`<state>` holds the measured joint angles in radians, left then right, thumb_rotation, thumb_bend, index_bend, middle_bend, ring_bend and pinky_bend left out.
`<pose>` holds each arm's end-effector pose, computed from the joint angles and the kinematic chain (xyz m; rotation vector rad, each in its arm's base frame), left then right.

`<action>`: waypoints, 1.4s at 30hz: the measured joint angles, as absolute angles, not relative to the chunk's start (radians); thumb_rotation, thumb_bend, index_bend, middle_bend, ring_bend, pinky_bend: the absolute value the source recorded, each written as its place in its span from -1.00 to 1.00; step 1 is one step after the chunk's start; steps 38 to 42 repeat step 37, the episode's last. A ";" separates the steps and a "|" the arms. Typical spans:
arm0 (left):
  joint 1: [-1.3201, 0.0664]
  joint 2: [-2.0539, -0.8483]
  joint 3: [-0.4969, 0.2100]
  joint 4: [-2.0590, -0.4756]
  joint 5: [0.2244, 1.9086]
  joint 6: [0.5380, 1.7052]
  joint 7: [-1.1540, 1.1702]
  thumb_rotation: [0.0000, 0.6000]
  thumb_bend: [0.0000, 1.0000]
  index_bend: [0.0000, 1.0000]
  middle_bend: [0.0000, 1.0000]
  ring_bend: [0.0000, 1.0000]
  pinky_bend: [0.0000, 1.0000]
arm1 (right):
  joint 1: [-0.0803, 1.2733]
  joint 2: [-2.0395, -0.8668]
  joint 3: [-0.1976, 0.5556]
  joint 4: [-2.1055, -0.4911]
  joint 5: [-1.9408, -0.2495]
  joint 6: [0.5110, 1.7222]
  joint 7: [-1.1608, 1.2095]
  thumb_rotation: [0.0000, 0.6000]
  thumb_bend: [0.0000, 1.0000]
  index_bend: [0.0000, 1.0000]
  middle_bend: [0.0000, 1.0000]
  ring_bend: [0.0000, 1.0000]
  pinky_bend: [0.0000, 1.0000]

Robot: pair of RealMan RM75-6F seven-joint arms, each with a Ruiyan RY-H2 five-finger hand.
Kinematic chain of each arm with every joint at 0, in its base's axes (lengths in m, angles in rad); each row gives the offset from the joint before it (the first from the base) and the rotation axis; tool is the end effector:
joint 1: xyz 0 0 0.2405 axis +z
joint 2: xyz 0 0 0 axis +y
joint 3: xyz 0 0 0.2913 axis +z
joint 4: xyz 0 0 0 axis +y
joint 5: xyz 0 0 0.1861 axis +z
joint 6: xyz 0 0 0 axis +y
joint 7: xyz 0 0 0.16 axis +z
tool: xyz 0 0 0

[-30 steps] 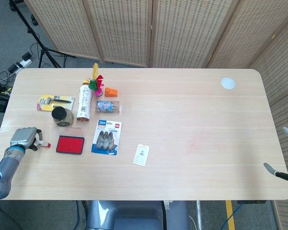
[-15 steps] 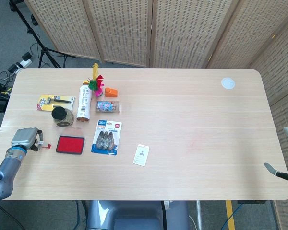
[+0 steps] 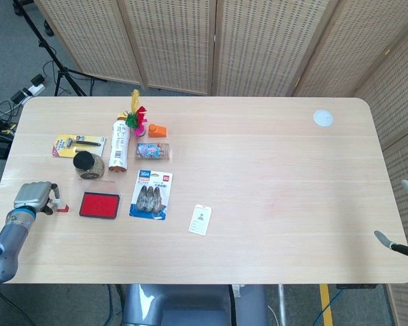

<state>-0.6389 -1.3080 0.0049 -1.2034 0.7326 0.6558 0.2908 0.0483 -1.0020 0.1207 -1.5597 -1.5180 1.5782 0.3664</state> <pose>-0.3828 0.3640 0.1058 -1.5526 -1.2005 -0.2349 -0.3336 -0.1972 0.2647 1.2353 -0.9250 1.1618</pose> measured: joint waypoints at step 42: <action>-0.310 -1.126 -0.089 -1.469 1.244 1.313 -0.166 1.00 -0.90 -1.00 -1.00 -1.00 -1.00 | 0.038 -1.018 0.128 -1.557 -1.529 1.626 0.294 1.00 -1.00 -1.00 -1.00 -1.00 -1.00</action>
